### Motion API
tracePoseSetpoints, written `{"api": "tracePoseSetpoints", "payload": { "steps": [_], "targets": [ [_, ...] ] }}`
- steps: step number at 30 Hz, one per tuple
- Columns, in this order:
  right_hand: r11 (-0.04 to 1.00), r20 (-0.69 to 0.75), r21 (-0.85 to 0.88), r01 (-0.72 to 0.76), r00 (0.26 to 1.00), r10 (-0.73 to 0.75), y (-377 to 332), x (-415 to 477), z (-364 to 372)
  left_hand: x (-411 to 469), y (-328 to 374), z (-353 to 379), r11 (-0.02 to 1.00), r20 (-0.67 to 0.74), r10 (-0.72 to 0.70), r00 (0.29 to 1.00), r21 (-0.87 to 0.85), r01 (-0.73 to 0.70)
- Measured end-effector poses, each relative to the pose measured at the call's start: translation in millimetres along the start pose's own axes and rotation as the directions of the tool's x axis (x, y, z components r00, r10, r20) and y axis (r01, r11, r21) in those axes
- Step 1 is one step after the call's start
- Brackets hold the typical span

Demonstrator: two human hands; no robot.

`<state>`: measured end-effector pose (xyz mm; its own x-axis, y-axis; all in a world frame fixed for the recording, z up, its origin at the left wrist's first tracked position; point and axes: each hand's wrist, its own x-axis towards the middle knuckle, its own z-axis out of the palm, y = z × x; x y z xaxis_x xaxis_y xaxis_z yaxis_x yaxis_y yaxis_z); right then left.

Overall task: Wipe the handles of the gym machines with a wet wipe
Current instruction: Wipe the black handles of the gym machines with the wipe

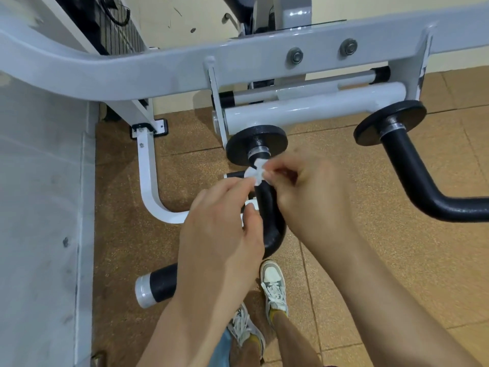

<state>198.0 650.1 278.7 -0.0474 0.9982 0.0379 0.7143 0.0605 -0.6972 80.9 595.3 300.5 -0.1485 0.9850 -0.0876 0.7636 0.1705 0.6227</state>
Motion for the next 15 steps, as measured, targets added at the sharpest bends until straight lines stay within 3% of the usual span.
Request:
{"api": "tracePoseSetpoints", "payload": {
  "steps": [6, 13, 15],
  "targets": [
    [0.999, -0.082, 0.028, -0.016, 0.996, 0.019, 2.9, 3.0, 9.1, 6.2, 4.1, -3.5, 1.000, 0.006, -0.011, 1.000, -0.009, 0.011],
    [0.892, -0.096, 0.313, -0.326, 0.923, 0.371, -1.4, 18.6, 20.3, 13.1, 5.2, -5.6, 0.998, 0.036, -0.053, 0.998, -0.016, 0.054],
    [0.888, -0.099, 0.347, -0.301, 0.930, 0.354, -3.7, 16.5, 20.3, 14.8, 5.3, -6.2, 0.999, 0.043, -0.052, 0.998, 0.010, 0.051]
  ]
}}
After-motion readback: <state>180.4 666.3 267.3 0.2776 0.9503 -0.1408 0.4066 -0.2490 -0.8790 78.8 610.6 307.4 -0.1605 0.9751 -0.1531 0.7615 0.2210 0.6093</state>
